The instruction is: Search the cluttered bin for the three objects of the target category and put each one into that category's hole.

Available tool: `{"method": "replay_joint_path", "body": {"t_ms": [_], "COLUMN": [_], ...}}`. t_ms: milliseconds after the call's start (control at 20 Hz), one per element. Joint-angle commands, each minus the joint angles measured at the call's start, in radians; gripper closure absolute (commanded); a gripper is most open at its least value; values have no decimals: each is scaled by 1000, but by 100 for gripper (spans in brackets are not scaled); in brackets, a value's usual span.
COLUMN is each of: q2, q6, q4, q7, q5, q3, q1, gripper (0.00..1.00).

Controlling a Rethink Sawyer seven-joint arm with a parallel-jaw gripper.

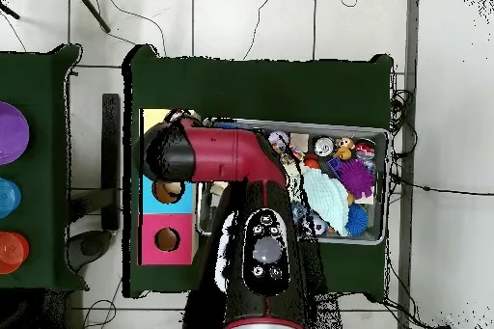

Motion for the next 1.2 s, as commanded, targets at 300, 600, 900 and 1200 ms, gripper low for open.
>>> {"method": "replay_joint_path", "body": {"t_ms": [300, 600, 900, 1200], "q2": [38, 22, 10, 22], "q6": [499, 474, 348, 320], "q4": [-42, -3, 61, 56], "q7": [-55, 6, 64, 74], "q5": [44, 77, 158, 187], "q3": [172, 183, 215, 218], "q1": [-83, -76, -68, -58], "gripper": [100, 100, 100, 100]}}
